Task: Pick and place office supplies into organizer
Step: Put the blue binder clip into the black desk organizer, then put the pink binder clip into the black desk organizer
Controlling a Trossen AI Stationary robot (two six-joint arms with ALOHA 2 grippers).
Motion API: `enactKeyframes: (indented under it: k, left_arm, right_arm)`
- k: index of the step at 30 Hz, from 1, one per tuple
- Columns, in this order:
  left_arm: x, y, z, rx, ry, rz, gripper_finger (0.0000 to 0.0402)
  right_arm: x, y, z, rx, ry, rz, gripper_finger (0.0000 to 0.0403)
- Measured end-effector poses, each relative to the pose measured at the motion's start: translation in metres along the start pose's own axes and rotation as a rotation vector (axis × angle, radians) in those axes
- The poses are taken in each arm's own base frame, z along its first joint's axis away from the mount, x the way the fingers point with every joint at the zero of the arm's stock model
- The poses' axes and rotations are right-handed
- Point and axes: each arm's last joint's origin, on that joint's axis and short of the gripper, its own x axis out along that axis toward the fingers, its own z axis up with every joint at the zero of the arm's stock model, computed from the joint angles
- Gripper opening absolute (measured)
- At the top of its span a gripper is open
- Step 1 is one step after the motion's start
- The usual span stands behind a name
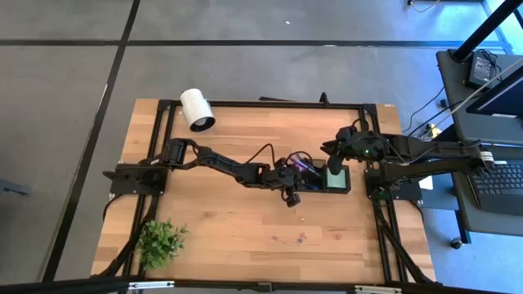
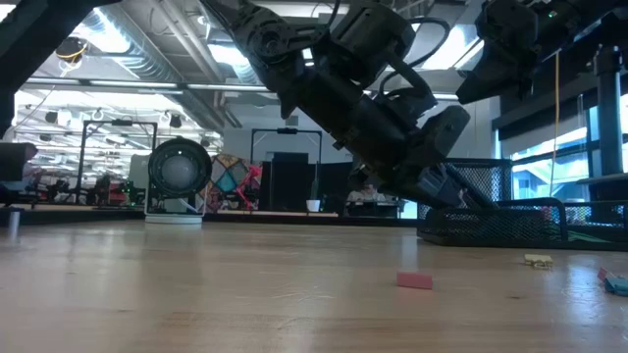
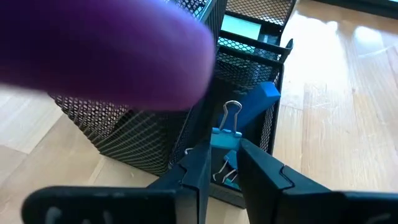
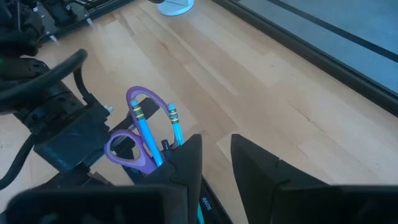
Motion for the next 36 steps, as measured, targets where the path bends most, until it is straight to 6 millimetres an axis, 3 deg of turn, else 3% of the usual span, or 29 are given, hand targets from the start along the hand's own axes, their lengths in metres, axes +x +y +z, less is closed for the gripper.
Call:
enactKeyframes:
  k: [23,36]
  left_arm:
    - [0.0011,0.0026,0.0013,-0.007,0.021,-0.078,0.0074]
    - [0.0007,0.0053,0.0039,-0.039,0.02,-0.09,0.0152]
  right_arm:
    - [0.0,0.0,0.0,-0.002,0.0,0.0,0.009]
    - [0.0,0.0,0.0,-0.006,0.0,0.0,0.009]
